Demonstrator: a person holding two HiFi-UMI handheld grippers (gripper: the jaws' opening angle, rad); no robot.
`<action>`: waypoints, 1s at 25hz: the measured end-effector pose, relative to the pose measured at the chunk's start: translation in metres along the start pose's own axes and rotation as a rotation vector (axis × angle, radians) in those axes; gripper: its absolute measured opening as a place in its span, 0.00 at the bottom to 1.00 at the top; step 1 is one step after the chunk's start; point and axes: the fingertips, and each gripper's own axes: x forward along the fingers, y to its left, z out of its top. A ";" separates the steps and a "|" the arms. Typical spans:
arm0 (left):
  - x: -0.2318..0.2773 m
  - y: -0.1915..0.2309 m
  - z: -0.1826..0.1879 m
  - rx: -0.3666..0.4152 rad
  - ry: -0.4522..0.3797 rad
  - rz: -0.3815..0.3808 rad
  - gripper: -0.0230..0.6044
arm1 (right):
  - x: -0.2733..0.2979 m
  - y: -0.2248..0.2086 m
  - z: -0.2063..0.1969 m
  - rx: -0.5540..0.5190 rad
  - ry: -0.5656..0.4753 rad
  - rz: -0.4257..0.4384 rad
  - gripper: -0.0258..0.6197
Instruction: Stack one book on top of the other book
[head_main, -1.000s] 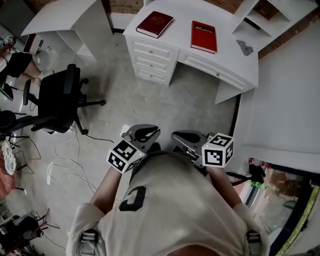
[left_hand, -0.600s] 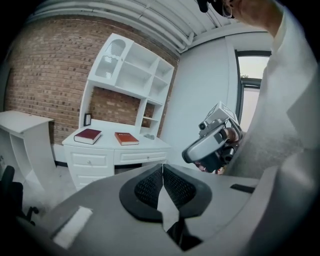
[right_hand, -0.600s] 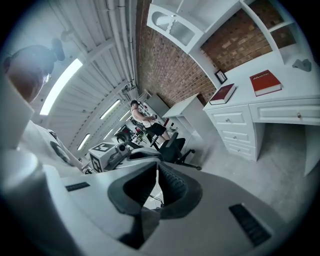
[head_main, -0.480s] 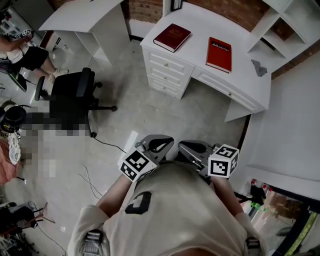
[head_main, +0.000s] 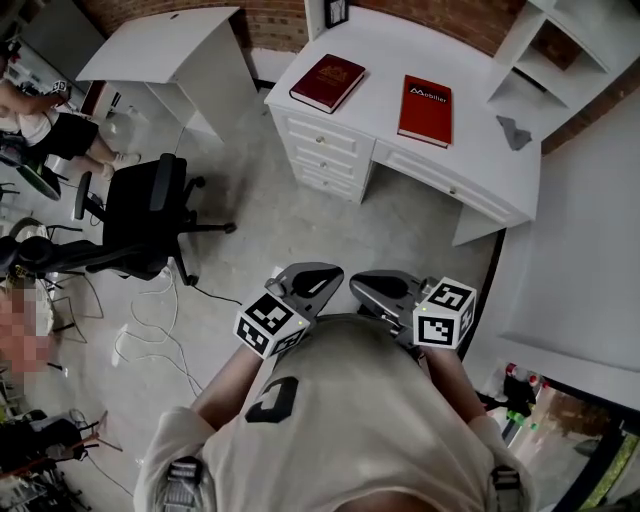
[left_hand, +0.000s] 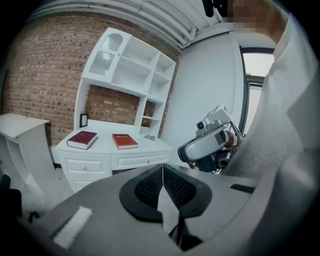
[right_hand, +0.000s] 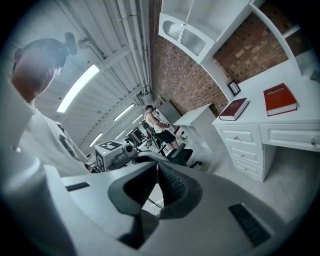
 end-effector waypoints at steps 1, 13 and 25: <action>0.006 0.001 0.003 -0.001 0.005 0.017 0.05 | -0.005 -0.004 0.002 -0.002 -0.004 0.000 0.06; 0.081 -0.017 0.034 -0.009 0.013 0.064 0.05 | -0.060 -0.052 0.026 0.009 0.001 0.054 0.06; 0.117 -0.019 0.040 -0.004 0.075 0.098 0.05 | -0.084 -0.076 0.026 0.069 -0.006 0.127 0.06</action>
